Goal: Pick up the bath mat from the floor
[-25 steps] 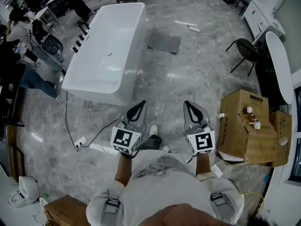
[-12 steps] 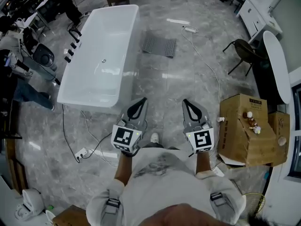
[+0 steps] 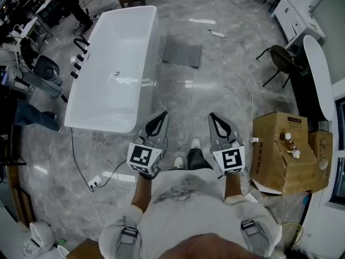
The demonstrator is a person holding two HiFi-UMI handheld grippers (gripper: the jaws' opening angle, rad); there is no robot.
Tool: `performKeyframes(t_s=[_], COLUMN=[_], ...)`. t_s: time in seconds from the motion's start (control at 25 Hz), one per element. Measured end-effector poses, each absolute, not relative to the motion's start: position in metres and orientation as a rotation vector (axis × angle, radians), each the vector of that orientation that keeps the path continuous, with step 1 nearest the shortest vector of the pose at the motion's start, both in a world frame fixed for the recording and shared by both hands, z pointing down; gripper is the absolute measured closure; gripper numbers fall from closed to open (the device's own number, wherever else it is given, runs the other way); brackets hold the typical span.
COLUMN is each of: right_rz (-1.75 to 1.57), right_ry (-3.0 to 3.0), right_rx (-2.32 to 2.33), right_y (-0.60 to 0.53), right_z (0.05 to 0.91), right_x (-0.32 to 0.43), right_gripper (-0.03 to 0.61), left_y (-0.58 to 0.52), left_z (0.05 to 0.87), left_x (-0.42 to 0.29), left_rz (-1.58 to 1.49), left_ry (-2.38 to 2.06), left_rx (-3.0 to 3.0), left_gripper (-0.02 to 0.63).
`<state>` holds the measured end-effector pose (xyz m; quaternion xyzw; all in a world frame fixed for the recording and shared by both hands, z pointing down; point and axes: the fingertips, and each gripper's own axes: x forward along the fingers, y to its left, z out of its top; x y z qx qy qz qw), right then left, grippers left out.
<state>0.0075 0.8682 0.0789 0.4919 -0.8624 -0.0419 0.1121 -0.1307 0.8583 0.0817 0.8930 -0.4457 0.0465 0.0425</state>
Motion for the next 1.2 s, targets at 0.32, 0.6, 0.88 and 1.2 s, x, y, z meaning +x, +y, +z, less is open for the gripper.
performKeyframes(t_s=[0.32,0.6,0.88,1.2], right_rz=[-0.117,-0.146,-0.155,-0.131], right_ry=[-2.561,-2.588,-2.616,-2.635], right_rx=[1.405,1.366,1.323,1.296], right_y=[0.798,0.726,0.667,0.619], right_z=[0.088,0.077,0.076,0.078], right_x=[0.03,0.06,0.09,0.107], right_gripper=[0.577,0.577,0.577,0.577], left_y=[0.792,0.724,0.67,0.623], left_z=[0.092,0.082,0.079,0.076], left_x=[-0.111,-0.084,-0.052,-0.032], left_rz=[0.156,0.159,0.172,0.169], left_ry=[-1.403,-1.452,-1.487,-1.509], left_rx=[2.696,2.681,2.683,2.665], left_gripper=[0.612,0.612,0.612,0.612])
